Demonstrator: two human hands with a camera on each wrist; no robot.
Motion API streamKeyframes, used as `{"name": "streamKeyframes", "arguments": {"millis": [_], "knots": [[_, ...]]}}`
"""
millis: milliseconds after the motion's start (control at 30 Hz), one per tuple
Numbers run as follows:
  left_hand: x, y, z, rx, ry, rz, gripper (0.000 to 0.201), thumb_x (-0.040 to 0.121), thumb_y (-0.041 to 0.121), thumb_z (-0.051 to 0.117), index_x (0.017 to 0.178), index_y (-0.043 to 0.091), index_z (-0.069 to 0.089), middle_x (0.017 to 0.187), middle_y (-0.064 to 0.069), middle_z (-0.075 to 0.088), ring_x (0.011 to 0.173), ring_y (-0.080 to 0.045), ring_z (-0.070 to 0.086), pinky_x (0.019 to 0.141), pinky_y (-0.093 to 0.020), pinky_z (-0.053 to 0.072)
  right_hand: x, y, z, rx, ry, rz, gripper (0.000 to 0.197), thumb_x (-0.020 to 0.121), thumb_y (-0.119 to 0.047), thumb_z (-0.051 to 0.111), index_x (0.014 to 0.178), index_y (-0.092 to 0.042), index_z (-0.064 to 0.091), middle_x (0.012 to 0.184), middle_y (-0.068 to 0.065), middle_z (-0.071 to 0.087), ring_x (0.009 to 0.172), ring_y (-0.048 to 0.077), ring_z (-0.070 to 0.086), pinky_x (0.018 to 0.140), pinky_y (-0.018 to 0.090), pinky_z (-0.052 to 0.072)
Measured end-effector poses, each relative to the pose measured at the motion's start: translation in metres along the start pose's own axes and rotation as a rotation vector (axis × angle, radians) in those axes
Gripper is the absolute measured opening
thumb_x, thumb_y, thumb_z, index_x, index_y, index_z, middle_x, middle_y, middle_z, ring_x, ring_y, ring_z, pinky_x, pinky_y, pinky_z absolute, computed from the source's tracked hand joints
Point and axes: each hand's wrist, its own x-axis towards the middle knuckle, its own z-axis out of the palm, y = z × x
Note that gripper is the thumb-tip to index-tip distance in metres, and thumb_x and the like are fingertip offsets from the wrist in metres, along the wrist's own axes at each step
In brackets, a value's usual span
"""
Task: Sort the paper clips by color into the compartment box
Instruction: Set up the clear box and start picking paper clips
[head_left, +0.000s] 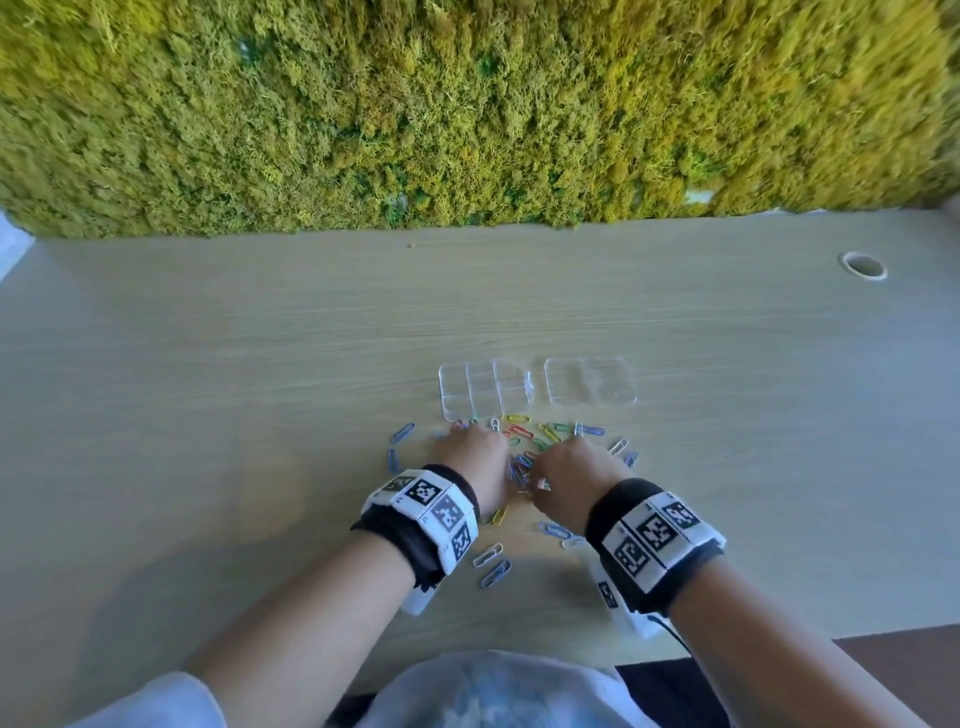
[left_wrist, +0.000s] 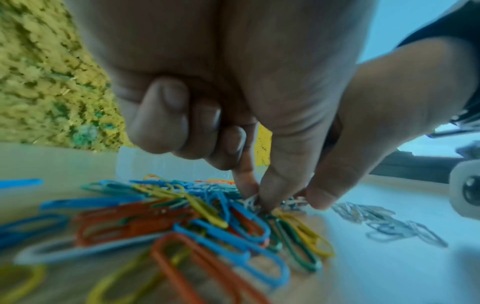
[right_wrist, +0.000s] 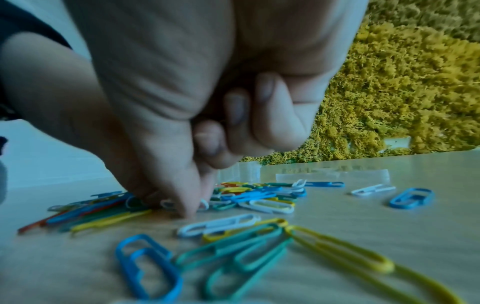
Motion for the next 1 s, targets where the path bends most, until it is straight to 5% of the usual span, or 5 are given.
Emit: {"name": "streamKeyframes", "arguments": {"millis": [300,467,633,800,1000], "knots": [[0.003,-0.019,-0.004,-1.343,-0.152,-0.195,0.017,0.086,0.006,0.044,0.07,0.011,0.047,0.063,-0.006,0.05,0.046,-0.015,0.045,0.037,-0.021,0.03,-0.013,0.029,-0.008,1.721,0.047,0.233,0.01,0.069,-0.012,0.049,0.063,-0.015,0.043,0.059,0.007,0.042,0.043,0.012,0.032,0.04,0.02,0.026],[0.005,-0.006,-0.003,-1.252,-0.218,-0.13,0.012,0.08,0.003,0.044,0.076,0.013,0.047,0.061,-0.001,0.045,0.043,-0.011,0.04,0.036,-0.018,0.027,-0.022,0.035,-0.009,2.078,-0.008,0.135,0.014,0.056,-0.01,0.051,0.068,-0.015,0.047,0.059,0.003,0.046,0.045,0.013,0.035,0.042,0.02,0.028],[0.005,0.004,-0.002,-0.596,-0.111,0.01,0.007,0.081,0.019,0.059,0.078,0.024,0.054,0.062,0.007,0.051,0.055,-0.012,0.045,0.051,-0.023,0.034,-0.024,0.037,-0.006,1.817,0.046,0.264,0.009,0.076,-0.011,0.051,0.071,-0.017,0.047,0.054,-0.001,0.038,0.04,0.01,0.027,0.041,0.019,0.015],[-0.004,0.005,-0.004,-0.31,-0.095,0.127,0.007,0.082,0.019,0.059,0.088,0.018,0.064,0.065,0.013,0.05,0.063,-0.01,0.05,0.051,-0.018,0.035,-0.038,0.034,-0.007,0.579,0.018,0.088,0.011,0.084,-0.021,0.065,0.075,-0.028,0.067,0.048,-0.011,0.041,0.046,0.003,0.037,0.049,0.018,0.032],[-0.022,-0.006,-0.005,0.008,-0.253,0.142,0.008,0.08,0.024,0.061,0.084,0.023,0.067,0.081,0.012,0.063,0.08,-0.013,0.059,0.066,-0.023,0.043,-0.052,0.024,0.005,0.05,-0.077,0.077,0.019,0.085,-0.04,0.057,0.097,-0.032,0.069,0.096,-0.008,0.065,0.091,0.018,0.062,0.069,0.023,0.042]]}}
